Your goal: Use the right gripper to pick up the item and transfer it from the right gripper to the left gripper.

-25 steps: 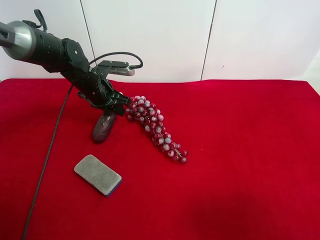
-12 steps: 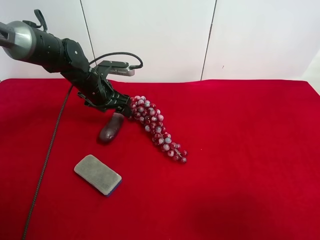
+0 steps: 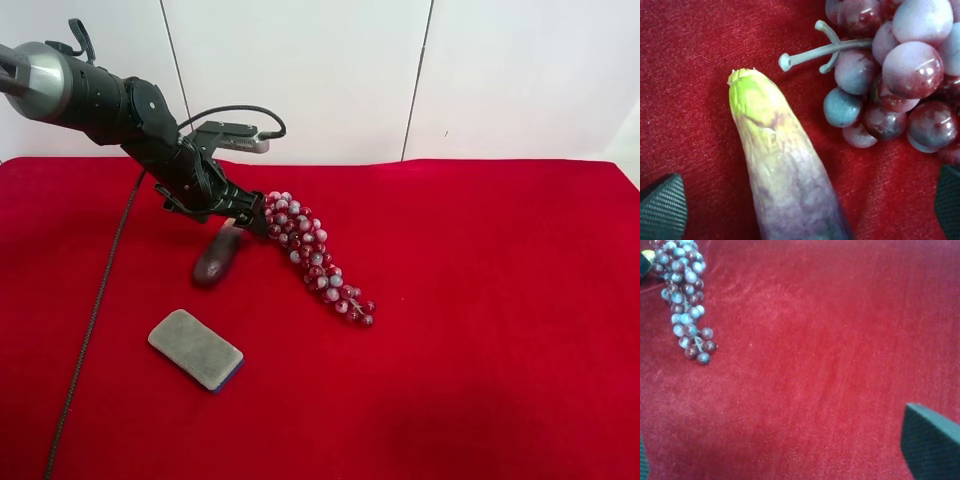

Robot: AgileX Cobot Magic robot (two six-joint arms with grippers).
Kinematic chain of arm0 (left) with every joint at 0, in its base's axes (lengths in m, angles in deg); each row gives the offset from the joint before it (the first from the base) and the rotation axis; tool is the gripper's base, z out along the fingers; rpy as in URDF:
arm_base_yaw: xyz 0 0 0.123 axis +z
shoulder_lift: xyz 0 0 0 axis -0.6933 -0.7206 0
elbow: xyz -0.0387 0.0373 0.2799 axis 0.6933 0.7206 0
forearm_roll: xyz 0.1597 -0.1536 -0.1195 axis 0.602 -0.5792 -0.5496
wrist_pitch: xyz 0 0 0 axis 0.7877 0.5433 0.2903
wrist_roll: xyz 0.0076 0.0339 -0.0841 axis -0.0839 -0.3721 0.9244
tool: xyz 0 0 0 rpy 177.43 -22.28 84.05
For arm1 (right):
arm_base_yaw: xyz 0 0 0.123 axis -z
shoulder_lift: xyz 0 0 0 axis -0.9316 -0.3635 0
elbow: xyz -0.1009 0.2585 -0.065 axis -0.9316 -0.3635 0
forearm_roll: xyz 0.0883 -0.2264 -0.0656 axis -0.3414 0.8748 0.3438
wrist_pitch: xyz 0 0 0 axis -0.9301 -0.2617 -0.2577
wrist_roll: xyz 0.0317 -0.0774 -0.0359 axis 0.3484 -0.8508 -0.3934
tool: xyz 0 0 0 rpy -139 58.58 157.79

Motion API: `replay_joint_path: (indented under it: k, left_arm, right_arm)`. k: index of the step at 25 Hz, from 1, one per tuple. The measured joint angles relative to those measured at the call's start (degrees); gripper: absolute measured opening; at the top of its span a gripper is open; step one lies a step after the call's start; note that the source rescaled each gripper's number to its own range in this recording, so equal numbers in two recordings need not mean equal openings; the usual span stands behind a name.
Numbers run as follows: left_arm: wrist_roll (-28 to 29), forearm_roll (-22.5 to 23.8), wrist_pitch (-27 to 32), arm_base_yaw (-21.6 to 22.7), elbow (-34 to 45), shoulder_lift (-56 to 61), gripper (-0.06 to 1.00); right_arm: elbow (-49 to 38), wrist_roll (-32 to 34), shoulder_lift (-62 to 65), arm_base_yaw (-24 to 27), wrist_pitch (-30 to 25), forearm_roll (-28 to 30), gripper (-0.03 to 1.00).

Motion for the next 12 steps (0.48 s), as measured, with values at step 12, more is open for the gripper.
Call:
replay_joint_path:
  k: [12]
  left_arm:
    - [0.0,1.95,-0.34,0.0,0.0,0.0,1.0]
  right_arm:
    - [0.0,0.0,0.0,0.0,0.0,0.0,1.0]
